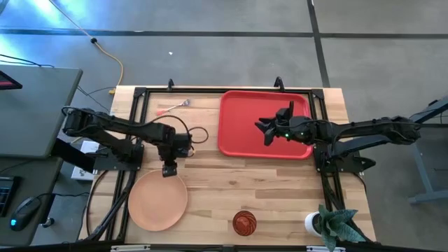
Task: Pick and place plate/cup/fork/spoon on tray
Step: Put the pink plate on the red tray
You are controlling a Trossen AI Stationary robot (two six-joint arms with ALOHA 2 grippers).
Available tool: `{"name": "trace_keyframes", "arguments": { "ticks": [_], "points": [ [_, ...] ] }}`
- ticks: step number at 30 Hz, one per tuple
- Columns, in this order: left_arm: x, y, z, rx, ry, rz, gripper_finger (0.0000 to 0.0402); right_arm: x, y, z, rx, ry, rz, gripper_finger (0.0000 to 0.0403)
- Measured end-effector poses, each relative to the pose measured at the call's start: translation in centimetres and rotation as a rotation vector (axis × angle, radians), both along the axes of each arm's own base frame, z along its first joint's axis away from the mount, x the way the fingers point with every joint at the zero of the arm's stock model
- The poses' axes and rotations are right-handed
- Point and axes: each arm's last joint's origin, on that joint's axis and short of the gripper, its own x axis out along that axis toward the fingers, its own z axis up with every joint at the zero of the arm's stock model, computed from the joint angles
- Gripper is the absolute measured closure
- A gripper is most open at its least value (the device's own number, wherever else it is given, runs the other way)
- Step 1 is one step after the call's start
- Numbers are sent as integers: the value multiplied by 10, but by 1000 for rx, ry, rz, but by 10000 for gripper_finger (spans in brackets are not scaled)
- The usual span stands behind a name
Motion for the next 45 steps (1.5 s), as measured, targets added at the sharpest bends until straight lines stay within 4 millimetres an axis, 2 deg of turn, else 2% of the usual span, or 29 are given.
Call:
{"name": "trace_keyframes", "arguments": {
  "ticks": [12, 17, 22, 27, 37, 45],
  "points": [
    [8, -17, -32, -2, 140, -167, 253, 0, 1, -3, 8, 28, 28, 253],
    [9, -17, -43, 6, 205, -120, 287, 0, 2, -3, 21, 30, 46, 253],
    [12, -17, -47, -18, 225, -75, 342, 0, 2, -3, 66, 11, 36, 253],
    [13, -20, -46, -98, 219, -64, 392, -1, 2, -4, 74, 12, 34, 253],
    [21, -18, -30, -110, 150, -44, 397, -3, 2, 1, 91, -23, 28, 253],
    [20, 4, -7, -120, 44, 116, 398, -14, 2, 16, 76, -105, 13, 253]
  ]
}}
